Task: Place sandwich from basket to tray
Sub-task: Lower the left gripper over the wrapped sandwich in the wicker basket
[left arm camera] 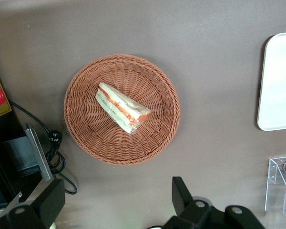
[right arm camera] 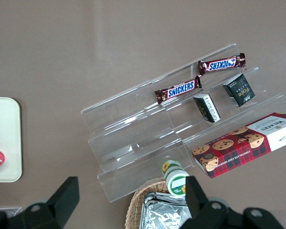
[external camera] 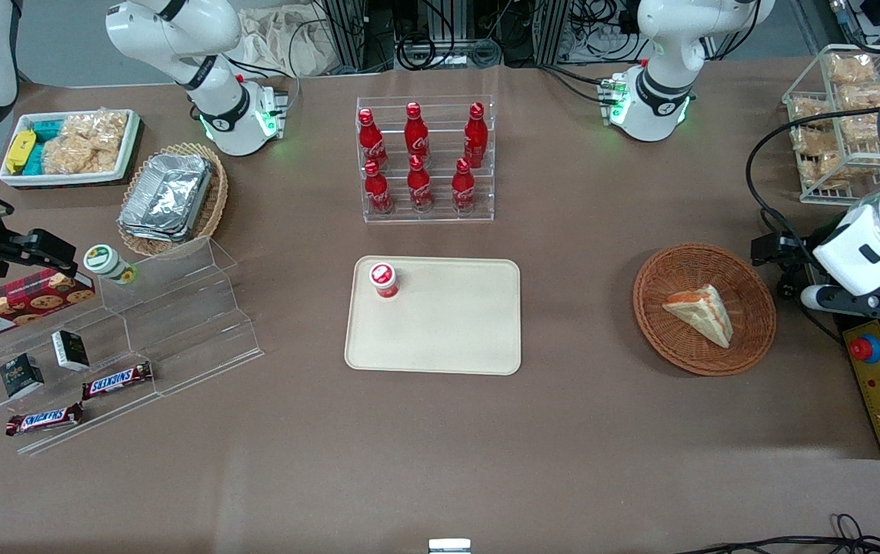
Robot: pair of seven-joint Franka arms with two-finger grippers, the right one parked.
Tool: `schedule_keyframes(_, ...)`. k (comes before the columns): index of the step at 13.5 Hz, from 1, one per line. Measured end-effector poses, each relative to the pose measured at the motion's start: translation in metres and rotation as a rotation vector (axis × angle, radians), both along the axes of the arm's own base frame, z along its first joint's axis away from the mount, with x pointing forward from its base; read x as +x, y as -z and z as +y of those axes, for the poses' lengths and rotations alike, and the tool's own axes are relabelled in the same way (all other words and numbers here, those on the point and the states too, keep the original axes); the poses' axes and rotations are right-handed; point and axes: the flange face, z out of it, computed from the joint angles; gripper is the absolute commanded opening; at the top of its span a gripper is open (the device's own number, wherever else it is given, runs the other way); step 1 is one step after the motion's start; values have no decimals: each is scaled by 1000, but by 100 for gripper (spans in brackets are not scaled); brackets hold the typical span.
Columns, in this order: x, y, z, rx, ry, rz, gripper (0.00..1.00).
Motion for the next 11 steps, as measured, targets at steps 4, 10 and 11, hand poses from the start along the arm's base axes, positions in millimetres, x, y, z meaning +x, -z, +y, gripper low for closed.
schedule_keyframes(4,-1,0,0,3,-14,5,100)
schedule_keyframes(10,3,36,5,74,-383,39,100)
schedule_keyframes(11,5,52,6,83,-455,25,100)
